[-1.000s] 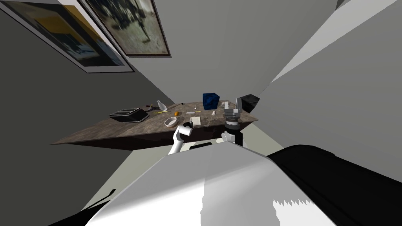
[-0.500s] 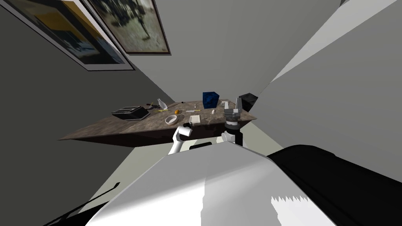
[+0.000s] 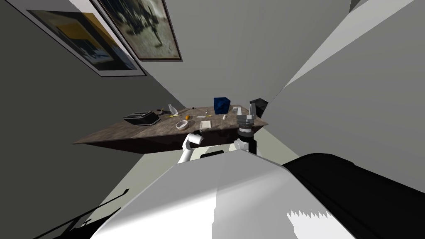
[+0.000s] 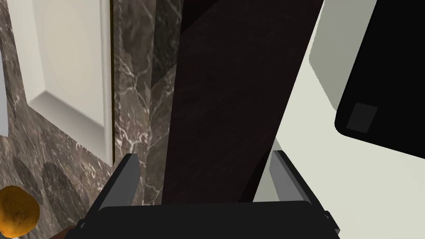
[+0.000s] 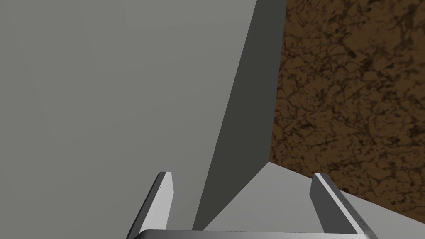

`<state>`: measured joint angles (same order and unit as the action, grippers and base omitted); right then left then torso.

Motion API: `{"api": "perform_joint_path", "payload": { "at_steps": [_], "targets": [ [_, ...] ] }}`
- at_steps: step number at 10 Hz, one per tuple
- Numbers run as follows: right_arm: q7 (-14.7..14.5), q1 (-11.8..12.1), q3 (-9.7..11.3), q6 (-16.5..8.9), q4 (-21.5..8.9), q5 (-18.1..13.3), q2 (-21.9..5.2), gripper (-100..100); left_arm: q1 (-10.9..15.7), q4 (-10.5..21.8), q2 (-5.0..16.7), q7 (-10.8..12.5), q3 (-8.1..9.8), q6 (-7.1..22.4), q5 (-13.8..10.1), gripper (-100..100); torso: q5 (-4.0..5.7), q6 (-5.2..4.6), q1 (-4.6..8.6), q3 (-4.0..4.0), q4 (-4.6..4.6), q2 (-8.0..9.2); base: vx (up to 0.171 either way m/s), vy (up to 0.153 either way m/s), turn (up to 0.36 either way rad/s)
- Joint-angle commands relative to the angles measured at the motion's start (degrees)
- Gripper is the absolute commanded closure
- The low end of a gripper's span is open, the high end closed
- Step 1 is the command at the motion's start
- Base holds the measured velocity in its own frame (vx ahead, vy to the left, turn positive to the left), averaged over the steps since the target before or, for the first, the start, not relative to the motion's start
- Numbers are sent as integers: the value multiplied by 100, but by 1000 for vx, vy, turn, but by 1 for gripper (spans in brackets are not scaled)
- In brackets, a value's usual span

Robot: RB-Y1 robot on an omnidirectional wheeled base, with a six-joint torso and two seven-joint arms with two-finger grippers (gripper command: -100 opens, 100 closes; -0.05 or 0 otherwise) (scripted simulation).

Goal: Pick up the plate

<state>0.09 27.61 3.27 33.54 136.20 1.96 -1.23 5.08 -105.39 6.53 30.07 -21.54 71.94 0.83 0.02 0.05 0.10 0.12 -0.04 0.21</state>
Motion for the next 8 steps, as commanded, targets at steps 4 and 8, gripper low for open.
{"api": "perform_joint_path", "payload": {
  "at_steps": [4, 8],
  "targets": [
    [0, 0, 0, 0, 0, 0, 0, 0, -22, -80, 39, 497, 59, 212, -32, -100, 1, 0, 2, 0, 0, 0, -59, -19, 7],
    [0, 1, 0, 0, 0, 0, -1, 0, 35, -167, 19, 19, -10, 147, 13, -100, -3, 1, -14, -26, 10, -46, 47, 20, -25]
  ]
}}
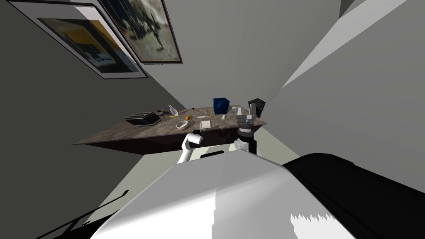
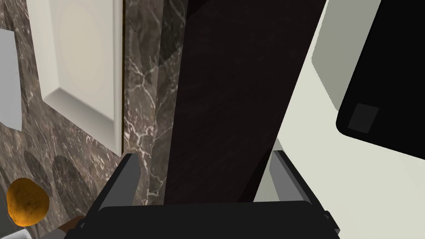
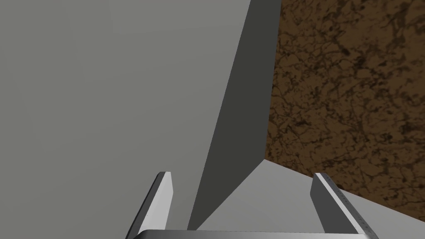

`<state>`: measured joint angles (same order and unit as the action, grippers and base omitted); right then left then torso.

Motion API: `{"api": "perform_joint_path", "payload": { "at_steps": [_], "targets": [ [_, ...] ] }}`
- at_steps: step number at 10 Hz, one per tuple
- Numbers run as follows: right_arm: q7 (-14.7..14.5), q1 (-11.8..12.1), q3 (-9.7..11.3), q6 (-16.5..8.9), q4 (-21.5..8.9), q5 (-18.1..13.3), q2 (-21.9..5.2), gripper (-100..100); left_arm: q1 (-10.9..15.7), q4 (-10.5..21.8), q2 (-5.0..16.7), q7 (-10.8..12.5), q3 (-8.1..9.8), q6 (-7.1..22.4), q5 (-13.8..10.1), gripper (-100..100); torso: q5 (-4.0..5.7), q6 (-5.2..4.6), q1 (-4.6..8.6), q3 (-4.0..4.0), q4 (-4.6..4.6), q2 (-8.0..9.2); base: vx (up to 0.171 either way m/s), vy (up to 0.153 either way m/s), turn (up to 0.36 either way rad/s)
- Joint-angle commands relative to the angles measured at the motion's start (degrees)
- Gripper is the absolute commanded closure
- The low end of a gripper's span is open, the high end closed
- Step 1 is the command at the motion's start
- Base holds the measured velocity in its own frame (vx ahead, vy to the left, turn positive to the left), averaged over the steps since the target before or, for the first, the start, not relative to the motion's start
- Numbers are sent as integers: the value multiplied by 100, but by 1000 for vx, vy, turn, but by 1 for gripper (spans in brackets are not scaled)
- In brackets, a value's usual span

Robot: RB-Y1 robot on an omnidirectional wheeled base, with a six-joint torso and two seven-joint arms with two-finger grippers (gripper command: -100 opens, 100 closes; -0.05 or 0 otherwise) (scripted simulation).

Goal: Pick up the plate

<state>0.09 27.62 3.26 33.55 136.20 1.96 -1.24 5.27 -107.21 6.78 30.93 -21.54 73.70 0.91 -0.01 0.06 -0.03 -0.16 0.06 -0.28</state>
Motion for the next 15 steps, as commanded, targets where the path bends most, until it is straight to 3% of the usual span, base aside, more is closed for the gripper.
{"api": "perform_joint_path", "payload": {
  "at_steps": [1, 8, 9, 10, 11, 14, 15],
  "targets": [
    [0, 0, 0, 0, 0, 0, 0, 0, 25, -6, -11, -162, -30, -44, 12, -100, 0, 0, 0, 0, 0, 0, 78, 12, -22],
    [0, 0, 0, 0, 0, 0, 0, 0, 91, -193, -96, -907, -205, -164, 65, -100, 0, 0, 3, -7, 3, -12, 84, 8, -22],
    [0, 0, 0, 0, 0, 0, 0, 0, 63, -178, -83, -824, -201, -166, 73, -100, 0, 0, 3, -6, 3, -9, 37, 6, -3],
    [0, 0, 0, 0, 0, 0, 0, 0, 64, -179, -85, -848, -203, -175, 73, 0, 1, 0, 5, 2, 0, 6, 7, 1, 1],
    [0, -1, 0, 0, 0, 0, 0, 0, 75, 2, -109, -883, -159, -344, 70, -100, 1, 0, 7, 9, -3, 17, 15, -8, -11],
    [0, -1, 0, 0, 0, 0, 0, 0, 92, 273, -146, -939, -93, -599, 65, -100, 3, 0, 14, 10, -3, 19, 17, -16, -7],
    [0, -1, 0, 0, 0, 0, 0, 0, 97, 234, -145, -922, -109, -543, 72, -100, 3, 0, 14, 10, -3, 19, 9, -6, -1]
  ]
}}
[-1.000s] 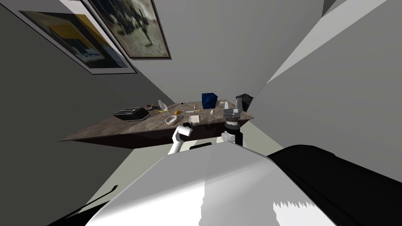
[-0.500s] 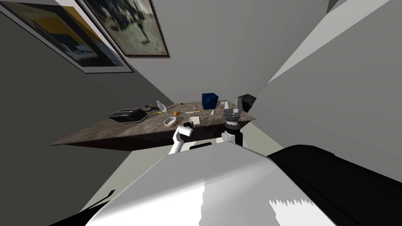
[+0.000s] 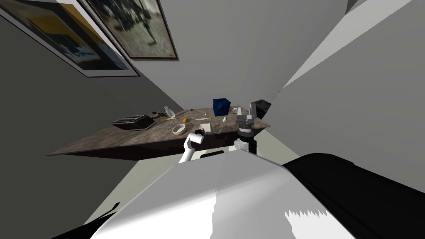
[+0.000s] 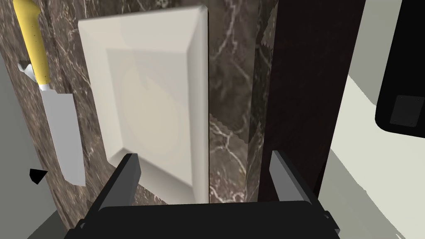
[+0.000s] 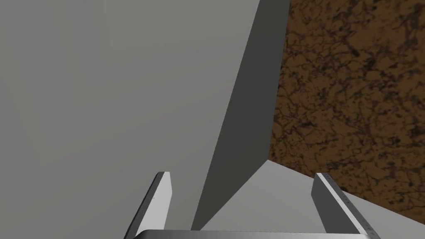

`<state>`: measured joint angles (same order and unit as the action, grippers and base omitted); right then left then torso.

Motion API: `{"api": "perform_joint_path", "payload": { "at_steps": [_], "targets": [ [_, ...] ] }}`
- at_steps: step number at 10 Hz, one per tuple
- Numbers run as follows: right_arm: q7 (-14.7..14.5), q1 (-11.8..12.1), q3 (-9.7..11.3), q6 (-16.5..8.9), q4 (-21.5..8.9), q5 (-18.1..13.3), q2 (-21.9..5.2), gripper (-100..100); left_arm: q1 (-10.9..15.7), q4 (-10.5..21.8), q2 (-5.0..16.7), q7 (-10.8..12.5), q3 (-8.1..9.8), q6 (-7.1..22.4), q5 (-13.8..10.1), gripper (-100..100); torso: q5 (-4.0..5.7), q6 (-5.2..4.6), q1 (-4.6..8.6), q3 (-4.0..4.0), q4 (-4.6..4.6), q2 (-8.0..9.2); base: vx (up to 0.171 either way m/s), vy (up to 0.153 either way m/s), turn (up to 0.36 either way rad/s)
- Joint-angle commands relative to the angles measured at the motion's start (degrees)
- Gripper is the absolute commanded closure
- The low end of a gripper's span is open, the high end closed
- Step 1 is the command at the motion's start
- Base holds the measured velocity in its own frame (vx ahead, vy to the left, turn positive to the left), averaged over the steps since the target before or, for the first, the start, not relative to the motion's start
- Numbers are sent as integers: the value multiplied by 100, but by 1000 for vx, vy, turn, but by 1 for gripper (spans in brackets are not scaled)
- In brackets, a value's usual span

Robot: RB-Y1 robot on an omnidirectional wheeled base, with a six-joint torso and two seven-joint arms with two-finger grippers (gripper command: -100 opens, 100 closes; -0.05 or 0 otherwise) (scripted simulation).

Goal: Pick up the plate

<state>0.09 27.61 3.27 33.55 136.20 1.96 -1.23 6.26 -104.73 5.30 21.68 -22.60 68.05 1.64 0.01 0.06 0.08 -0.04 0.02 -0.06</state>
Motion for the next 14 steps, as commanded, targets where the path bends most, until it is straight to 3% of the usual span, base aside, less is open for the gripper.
{"api": "perform_joint_path", "payload": {
  "at_steps": [1, 5, 7, 9, 13, 14],
  "targets": [
    [0, 0, 0, 0, 0, 0, 0, 0, 0, 0, 0, 0, 0, 0, 0, 100, 0, 0, 0, 0, 0, 0, 0, 0, 0],
    [0, 0, 0, 0, 0, 0, 0, 0, 0, -1, 0, 0, 0, 2, 0, 100, -1, 0, -3, 3, -1, 5, 0, 0, 0],
    [0, 0, 0, 0, 0, 0, 0, 0, 9, 41, 96, 40, 105, -67, 52, -100, -1, 0, -3, 3, -1, 5, -62, 67, 77],
    [0, -1, -2, 0, -1, 0, -2, 0, 26, 56, 121, 80, 200, -129, 97, -100, -16, 2, -75, 32, -12, 56, -148, 205, 87],
    [0, -2, -2, -1, -1, 0, -2, 0, 29, 95, 127, 197, 447, -346, 159, -100, -21, 2, -92, 38, -15, 65, -140, 232, 68],
    [0, -2, -2, -1, -1, 0, -2, 0, -10, -48, 120, 170, 300, -297, 34, -100, -20, 1, -89, 34, -13, 58, 8, 38, -201]
  ]
}}
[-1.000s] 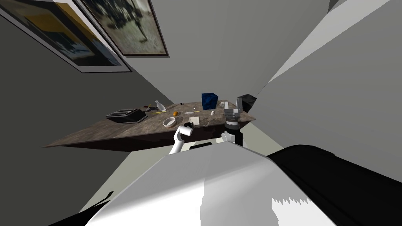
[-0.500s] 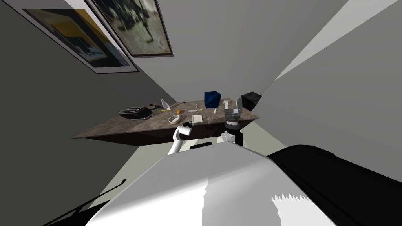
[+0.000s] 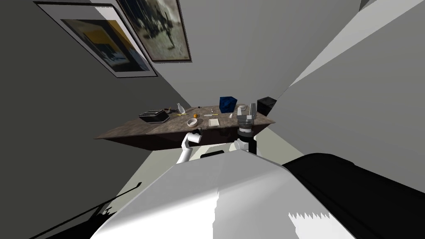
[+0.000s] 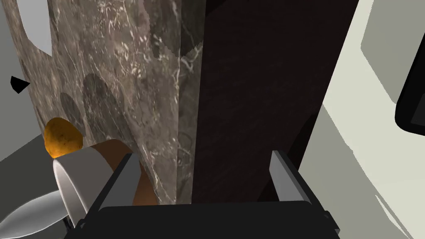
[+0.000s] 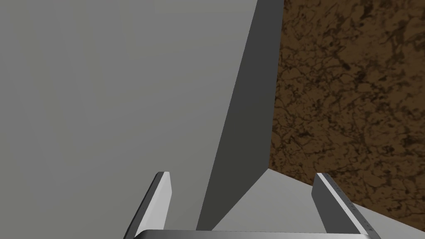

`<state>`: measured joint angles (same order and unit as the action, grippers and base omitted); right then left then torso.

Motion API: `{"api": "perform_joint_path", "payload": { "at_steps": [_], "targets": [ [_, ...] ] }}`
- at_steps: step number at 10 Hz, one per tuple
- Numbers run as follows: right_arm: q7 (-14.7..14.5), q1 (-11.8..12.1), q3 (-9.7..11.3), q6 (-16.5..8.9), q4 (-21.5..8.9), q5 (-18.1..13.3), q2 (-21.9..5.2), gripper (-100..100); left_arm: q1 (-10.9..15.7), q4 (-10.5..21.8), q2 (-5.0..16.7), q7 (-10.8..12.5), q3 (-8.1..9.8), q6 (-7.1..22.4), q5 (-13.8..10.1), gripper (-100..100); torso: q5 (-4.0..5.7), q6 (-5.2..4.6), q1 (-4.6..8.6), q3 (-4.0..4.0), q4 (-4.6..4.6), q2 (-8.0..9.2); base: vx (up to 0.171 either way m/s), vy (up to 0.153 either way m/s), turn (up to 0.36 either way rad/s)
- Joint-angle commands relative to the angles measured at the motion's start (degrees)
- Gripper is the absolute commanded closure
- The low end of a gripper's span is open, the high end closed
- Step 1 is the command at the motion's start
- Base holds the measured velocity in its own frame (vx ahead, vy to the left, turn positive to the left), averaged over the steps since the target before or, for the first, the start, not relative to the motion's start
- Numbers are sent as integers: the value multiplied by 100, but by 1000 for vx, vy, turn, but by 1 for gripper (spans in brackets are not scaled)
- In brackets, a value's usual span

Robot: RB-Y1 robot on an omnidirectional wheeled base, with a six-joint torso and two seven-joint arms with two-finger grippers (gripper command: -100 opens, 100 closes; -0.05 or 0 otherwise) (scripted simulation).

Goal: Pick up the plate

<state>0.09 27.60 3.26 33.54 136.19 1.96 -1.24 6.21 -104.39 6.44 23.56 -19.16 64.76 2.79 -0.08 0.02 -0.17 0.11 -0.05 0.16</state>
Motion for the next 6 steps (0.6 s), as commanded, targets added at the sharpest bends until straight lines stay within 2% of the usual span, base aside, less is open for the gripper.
{"api": "perform_joint_path", "payload": {
  "at_steps": [1, 2, 4, 5, 6],
  "targets": [
    [0, 0, 0, 0, 0, 0, 0, 0, -1, -115, 3, -50, -114, 69, -112, -100, 0, 0, 0, 0, 0, 0, 125, -148, -165],
    [0, 1, 1, 0, 1, 0, 2, 0, 2, -129, -1, -67, -151, 88, -128, -100, 16, 0, 68, -25, 10, -43, 183, -156, -31],
    [0, 2, 2, 1, 2, 0, 2, 0, 21, -189, -46, -155, -324, 183, -198, -100, 22, 1, 89, -50, 20, -83, 173, -173, -79],
    [0, 2, 2, 1, 2, 0, 2, 0, -2, -175, -59, -111, -307, 150, -134, -100, 25, 0, 101, -47, 20, -78, 63, -87, -1],
    [0, 2, 1, 1, 2, 0, 1, 0, 4, -172, -67, -117, -318, 157, -134, 0, 20, 3, 68, -32, 15, -50, 13, -17, 4]
  ]
}}
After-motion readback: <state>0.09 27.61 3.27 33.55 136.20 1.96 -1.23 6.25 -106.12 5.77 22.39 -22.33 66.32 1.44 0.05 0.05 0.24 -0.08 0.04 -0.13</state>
